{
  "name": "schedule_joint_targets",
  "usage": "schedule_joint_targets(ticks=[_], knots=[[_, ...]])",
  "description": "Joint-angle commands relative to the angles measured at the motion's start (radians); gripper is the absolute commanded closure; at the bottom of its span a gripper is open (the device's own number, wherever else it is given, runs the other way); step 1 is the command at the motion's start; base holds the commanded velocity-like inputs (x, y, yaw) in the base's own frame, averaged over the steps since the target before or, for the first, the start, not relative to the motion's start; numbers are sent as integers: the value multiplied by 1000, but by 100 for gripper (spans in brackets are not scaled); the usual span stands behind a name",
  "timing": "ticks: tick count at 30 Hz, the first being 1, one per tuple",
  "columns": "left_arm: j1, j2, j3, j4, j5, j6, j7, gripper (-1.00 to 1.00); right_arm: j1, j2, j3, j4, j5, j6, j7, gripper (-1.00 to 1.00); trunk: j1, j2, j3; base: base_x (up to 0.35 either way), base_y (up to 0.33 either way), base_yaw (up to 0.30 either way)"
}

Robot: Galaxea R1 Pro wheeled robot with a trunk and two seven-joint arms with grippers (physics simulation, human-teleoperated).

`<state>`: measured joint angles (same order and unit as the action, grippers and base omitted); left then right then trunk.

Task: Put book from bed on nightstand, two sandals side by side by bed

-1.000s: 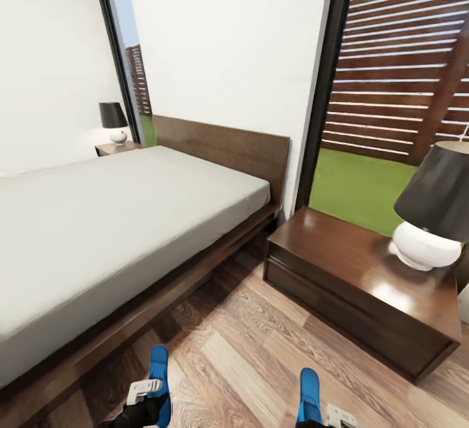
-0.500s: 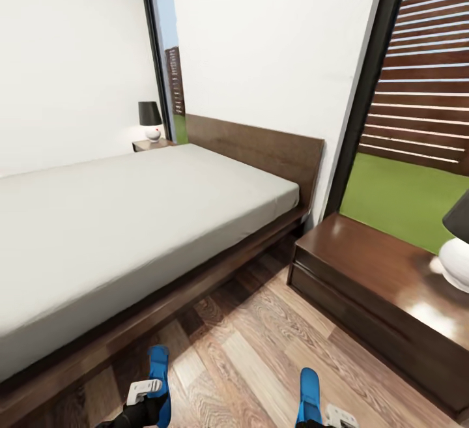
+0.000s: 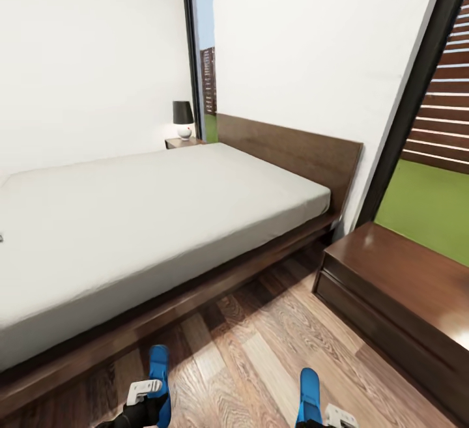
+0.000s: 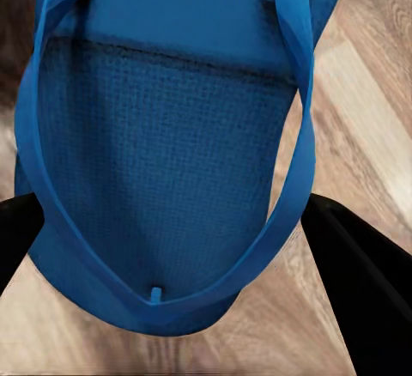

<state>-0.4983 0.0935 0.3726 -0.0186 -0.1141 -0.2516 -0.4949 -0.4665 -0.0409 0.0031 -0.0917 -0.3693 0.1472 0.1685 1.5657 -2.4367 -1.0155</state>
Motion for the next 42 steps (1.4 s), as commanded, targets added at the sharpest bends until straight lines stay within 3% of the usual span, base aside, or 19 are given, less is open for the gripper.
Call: schedule_joint_targets(ticks=[1,42], knots=[[-1,0,9,1,-10,-5,-2,100,0,0,1,-2,-8,6,0,100,0,0,-1,0,0,290],[0,0,9,1,-10,-5,-2,100,0,-1,0,-2,-8,6,1,100,0,0,-1,0,0,290]])
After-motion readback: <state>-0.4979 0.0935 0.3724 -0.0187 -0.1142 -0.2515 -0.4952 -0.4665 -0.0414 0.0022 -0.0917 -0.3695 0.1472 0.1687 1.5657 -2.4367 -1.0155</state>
